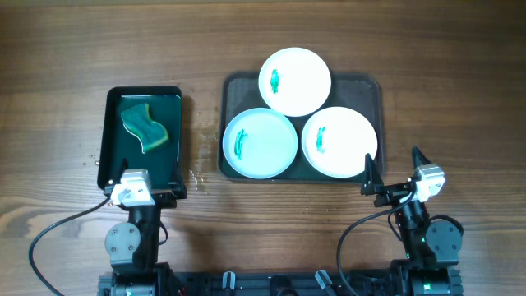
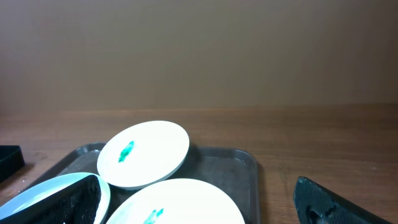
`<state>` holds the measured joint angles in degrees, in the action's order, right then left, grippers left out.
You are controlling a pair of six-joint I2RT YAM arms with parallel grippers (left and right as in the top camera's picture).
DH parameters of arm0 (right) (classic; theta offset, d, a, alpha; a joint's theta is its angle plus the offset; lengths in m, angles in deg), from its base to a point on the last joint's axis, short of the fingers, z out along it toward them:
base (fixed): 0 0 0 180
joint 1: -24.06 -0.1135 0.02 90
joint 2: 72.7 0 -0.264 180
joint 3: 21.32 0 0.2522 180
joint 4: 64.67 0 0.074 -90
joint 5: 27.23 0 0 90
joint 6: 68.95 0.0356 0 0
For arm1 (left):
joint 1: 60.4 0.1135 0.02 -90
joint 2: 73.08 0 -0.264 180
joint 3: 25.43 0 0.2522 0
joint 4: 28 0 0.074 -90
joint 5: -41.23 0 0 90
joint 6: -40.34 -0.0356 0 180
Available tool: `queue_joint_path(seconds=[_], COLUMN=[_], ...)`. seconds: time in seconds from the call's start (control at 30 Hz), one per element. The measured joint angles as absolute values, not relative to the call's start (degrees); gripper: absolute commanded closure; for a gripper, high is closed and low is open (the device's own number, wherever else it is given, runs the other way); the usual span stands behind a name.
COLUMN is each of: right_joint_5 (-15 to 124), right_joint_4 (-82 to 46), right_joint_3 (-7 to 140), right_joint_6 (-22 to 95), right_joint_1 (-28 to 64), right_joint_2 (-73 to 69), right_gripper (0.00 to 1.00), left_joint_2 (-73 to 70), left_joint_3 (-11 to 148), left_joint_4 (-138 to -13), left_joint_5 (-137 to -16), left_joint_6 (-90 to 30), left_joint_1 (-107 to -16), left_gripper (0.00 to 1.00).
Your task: Clean dirty plates on tray and stack at the side
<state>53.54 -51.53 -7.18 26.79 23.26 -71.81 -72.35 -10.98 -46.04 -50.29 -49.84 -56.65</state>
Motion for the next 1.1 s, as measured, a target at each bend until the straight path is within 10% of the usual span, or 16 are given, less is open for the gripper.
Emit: queue_joint_path(seconds=[0.87,1.1], right_joint_5=[53.54,53.54], right_joint_4=[-51.53,-51.53], right_joint_3=[-7.18,-7.18], right_joint_6=[26.79,26.79], right_joint_1=[23.26,23.26], right_joint_2=[-71.81,-71.81], right_gripper=[0.00,0.00], left_joint_2=[-72.35,-72.30], left_joint_3=[-10.98,-11.30], left_joint_4=[-45.80,-31.57], left_joint_5=[-50.79,-71.51], left_joint_6=[-49.84,-49.74], left_joint_1=[-56.65,-56.65], left_gripper=[0.00,0.00])
